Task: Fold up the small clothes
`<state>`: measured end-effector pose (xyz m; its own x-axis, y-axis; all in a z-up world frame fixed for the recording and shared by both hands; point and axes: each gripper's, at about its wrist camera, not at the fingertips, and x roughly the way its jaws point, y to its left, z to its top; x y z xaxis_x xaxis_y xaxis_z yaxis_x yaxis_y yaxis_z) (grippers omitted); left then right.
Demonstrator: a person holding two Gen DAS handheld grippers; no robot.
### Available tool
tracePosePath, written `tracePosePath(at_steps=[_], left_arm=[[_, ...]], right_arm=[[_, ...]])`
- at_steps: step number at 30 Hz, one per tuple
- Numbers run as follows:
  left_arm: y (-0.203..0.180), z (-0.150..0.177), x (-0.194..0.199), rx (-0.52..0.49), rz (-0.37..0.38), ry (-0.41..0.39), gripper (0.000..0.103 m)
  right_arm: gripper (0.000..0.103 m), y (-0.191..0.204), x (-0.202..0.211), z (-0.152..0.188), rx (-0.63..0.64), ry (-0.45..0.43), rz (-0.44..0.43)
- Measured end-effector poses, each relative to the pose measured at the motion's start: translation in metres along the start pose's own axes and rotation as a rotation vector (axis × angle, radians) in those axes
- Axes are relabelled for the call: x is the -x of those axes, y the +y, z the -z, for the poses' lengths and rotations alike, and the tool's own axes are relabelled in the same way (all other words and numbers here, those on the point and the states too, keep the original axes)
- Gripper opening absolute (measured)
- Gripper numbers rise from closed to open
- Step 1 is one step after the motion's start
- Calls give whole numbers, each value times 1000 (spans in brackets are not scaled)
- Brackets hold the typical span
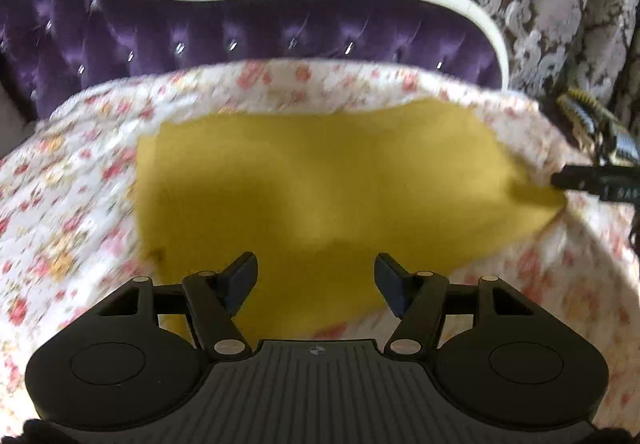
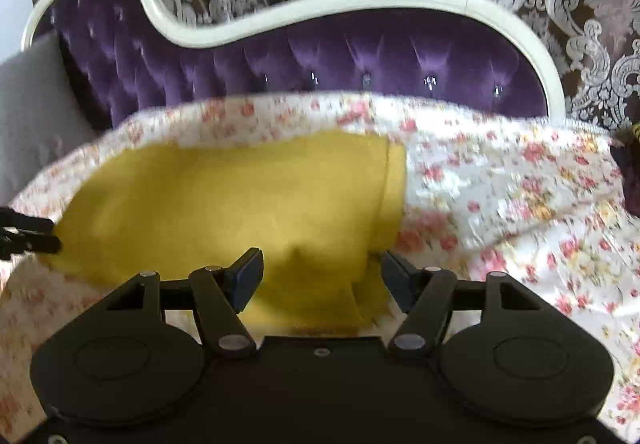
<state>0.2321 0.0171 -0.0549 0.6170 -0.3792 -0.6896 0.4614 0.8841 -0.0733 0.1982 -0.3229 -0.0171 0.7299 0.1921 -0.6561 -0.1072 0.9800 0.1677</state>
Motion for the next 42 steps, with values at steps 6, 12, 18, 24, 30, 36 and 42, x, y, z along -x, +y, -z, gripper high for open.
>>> tracePosePath(at_steps=[6,12,18,24,30,36,42], left_arm=[[-51,-16,-36,1,77,-8,64],[-85,16,-56,-113,59,45,75],[-90,26,-50,-102,50,15,80],[-99,32,-48,-93,68,-13,101],[-102,40,-39,-119,85,-8,100],[-96,33,-31,-42,144,72,95],[-79,-11,-14,110,139,17,88]], right_arm=[[70,20,-21,2,4,14,6],[74,36,-24,28,118,76,84],[77,29,-16,32,75,81,73],[102,25,-20,35,29,132,69],[103,19,-11,41,-26,142,55],[103,7,-4,42,-66,162,-10],[103,-9,4,41,-158,163,-86]])
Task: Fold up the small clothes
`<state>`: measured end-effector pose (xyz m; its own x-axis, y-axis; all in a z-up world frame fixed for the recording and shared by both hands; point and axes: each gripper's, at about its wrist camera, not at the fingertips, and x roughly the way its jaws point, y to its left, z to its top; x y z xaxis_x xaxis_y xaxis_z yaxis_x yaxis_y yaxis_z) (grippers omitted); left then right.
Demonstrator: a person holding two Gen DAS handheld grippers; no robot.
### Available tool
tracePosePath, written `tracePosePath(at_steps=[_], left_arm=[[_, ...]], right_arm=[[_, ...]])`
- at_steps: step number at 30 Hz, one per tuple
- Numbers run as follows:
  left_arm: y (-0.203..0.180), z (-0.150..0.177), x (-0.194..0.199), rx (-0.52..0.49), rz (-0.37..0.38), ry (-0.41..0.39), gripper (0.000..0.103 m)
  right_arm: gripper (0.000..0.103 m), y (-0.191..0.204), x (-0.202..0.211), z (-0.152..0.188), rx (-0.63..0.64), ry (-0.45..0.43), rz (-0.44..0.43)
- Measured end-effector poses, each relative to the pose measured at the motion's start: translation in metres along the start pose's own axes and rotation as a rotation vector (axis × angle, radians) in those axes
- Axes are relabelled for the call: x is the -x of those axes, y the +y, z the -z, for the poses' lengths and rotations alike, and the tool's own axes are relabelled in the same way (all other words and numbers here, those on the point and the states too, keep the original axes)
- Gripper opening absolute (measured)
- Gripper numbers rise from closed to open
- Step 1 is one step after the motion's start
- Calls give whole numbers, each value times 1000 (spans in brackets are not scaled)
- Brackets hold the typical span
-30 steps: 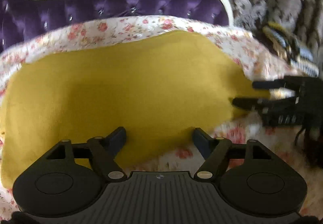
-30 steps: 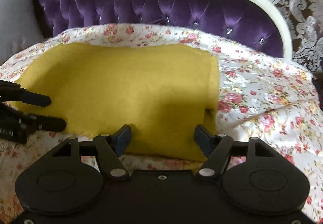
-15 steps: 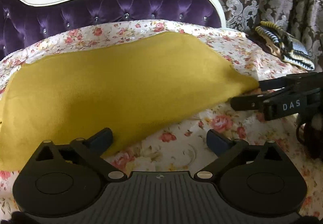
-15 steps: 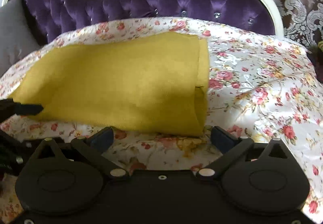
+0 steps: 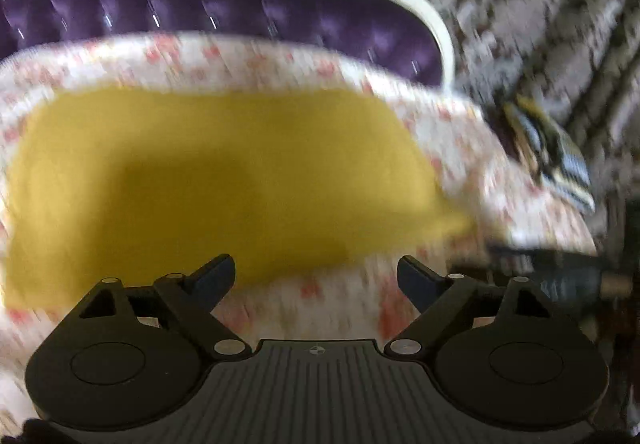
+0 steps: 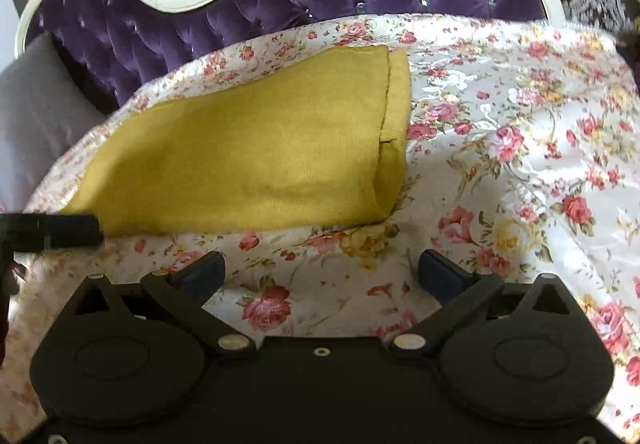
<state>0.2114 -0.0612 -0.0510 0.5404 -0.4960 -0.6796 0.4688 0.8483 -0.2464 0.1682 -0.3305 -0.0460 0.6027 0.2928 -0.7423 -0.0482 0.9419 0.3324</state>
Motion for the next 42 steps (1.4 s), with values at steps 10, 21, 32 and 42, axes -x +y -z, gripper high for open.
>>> tracePosePath(at_steps=[10,21,32,42], left_arm=[[20,-77,-46,25,-235,-64,88],[45,-66,-102,35,-308,73,88],[40,-65,-109,-12,-307,82,95],[41,-71,-109,-10,-297,85,93]], right_arm=[[102,-29,31,-27,-97,-48,-82],[102,-50,-17,-75,-69,-94,-155],[92,-66,-69,-80,-158,-50,-318],[26,-59,-74,-84,-200,-37,-316]])
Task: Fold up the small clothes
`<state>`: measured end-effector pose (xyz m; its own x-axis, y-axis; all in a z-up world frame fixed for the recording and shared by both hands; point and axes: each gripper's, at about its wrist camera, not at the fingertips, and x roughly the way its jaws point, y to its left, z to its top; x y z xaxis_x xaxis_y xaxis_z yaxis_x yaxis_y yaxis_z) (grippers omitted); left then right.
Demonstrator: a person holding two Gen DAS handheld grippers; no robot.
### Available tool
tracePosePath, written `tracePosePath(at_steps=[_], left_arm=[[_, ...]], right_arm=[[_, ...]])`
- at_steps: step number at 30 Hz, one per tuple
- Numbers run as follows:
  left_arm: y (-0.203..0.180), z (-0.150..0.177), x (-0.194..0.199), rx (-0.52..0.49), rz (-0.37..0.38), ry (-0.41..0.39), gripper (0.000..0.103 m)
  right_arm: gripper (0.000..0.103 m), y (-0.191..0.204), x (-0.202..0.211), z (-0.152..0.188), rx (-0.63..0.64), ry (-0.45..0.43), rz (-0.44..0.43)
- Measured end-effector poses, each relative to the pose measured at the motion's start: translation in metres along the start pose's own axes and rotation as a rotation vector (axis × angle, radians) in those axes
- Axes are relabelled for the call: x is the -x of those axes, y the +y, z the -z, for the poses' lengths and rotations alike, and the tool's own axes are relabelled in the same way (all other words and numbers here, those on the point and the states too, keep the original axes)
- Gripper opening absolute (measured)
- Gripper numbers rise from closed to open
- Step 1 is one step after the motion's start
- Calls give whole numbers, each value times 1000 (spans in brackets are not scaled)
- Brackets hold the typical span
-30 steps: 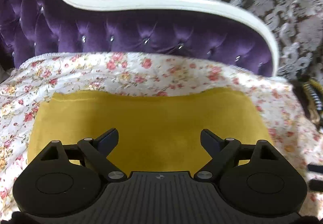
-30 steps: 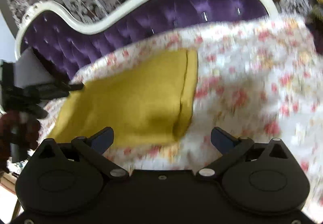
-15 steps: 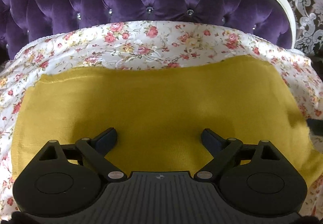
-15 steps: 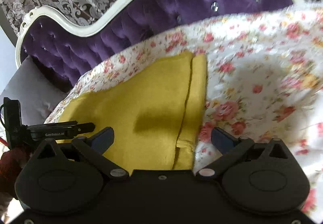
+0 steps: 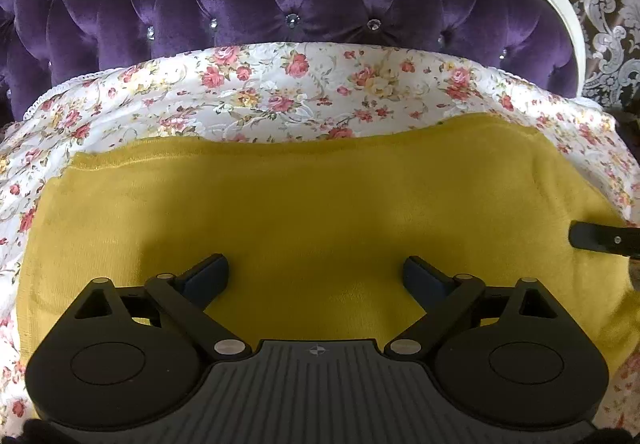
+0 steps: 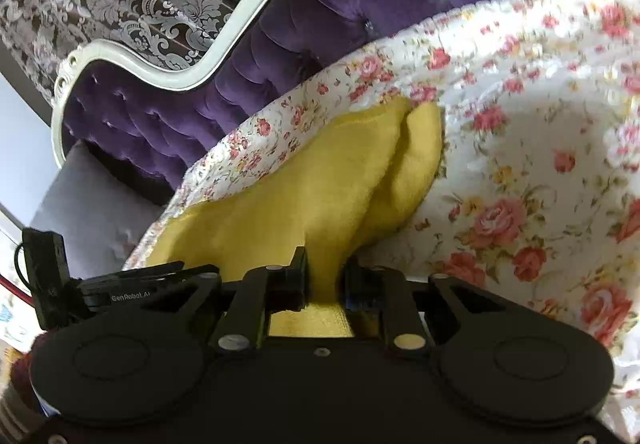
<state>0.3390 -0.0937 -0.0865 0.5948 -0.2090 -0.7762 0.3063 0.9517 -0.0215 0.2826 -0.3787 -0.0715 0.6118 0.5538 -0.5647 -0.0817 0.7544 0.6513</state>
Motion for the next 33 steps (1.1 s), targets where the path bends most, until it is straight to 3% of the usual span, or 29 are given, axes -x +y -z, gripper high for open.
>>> tracePosePath(at_steps=[2,6,12,16,21,23,24,30,33], left_arm=[[4,-2,7,19,1,-4,83],[10,4,22,65,22,-37,83],[1,16,8,-93,27,-15,83],[38,7,21,58,128,-23,68],[98,6,49,189,164,-83,68],[125,8,58,236,181,-96,68],[137,9,62,255,190,-99,68],[182,23,71,323,186,-91,68],[194,26,77,337,200,-90,68]], right_arm=[[26,10,4,-4,23,-3,15],[26,32,7,-12,77,-1,54],[26,65,0,-19,138,16,111],[26,98,-8,-24,191,19,129],[26,155,-32,-24,274,30,91],[18,181,-48,-22,300,43,42],[9,194,-58,-19,311,53,16],[13,254,-117,11,376,111,-115],[16,258,-115,22,405,92,-86]])
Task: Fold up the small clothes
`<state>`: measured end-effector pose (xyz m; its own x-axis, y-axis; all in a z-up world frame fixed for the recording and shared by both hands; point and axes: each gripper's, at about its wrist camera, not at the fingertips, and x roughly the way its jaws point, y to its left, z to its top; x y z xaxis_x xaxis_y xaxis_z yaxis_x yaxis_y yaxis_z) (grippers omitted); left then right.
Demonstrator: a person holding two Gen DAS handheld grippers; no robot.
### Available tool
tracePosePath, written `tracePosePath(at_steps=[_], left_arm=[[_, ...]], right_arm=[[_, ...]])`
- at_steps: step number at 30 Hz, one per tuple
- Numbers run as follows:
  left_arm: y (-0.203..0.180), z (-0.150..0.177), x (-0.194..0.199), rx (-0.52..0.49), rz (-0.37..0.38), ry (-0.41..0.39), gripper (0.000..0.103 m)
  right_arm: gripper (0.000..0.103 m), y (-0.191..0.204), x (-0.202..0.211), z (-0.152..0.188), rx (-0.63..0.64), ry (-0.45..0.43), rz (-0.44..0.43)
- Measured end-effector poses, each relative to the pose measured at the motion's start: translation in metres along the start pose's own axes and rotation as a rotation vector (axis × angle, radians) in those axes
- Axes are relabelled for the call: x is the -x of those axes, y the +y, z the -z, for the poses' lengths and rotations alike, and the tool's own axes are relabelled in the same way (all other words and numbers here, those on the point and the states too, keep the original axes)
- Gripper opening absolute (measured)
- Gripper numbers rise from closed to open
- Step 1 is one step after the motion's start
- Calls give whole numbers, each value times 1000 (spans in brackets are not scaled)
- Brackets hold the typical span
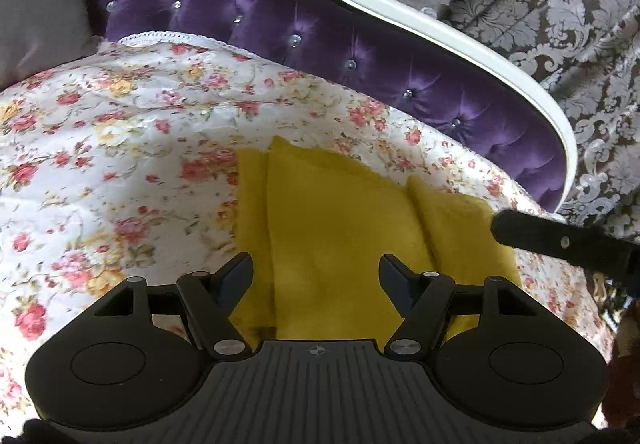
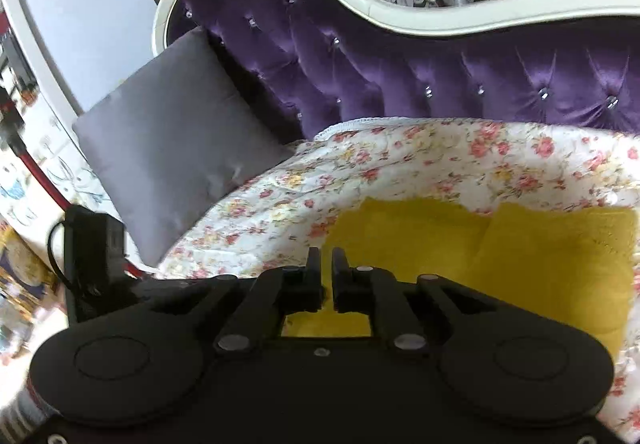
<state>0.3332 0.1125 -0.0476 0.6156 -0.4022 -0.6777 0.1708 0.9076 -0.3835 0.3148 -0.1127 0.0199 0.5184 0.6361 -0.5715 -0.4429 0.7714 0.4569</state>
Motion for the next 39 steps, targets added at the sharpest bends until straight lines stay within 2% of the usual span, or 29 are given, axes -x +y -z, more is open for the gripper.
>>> tracePosePath(at_steps=[2,4,5,6,8,11,14,17,20,22,24,26,29,31,35,39], left_arm=[[0,-2,3,-2,11,-6,68],[-6,-7,2,-14,22,-10,68],[-9,-9,1,-21,30,-9,68],[-13,-10,-1,-30,43,-4,68],[-25,-16,-7,-46,74,12,68],[-46,-21,-21,-63,129,54,69],[-64,-24,-34,-81,150,98,69],[-75,-24,-43,-97,149,125,70],[-78,-23,-50,-83,155,150,71],[-80,-23,-54,-76,153,167,73],[-83,-23,-59,-86,144,185,74],[-87,-23,-64,-93,141,204,74],[-92,-23,-72,-87,156,231,78],[-98,-23,-79,-83,169,244,86],[-111,-23,-99,-49,204,286,87],[-123,-24,-121,-10,239,311,87]], right_arm=[[22,3,10,7,59,-5,87],[59,4,22,17,103,-5,163],[67,4,29,24,116,-3,196],[72,4,36,32,133,-3,223],[72,8,41,47,189,-1,274],[86,16,39,68,263,14,340],[87,26,31,86,365,13,391],[84,33,18,97,444,36,404],[71,36,5,105,511,61,404],[52,34,-4,109,534,84,416],[46,27,-8,111,538,101,421],[16,19,-8,111,513,107,391],[15,5,8,103,422,45,383],[15,-6,27,97,341,-14,364],[15,-28,60,90,204,-97,348],[15,-46,76,89,122,-119,324]])
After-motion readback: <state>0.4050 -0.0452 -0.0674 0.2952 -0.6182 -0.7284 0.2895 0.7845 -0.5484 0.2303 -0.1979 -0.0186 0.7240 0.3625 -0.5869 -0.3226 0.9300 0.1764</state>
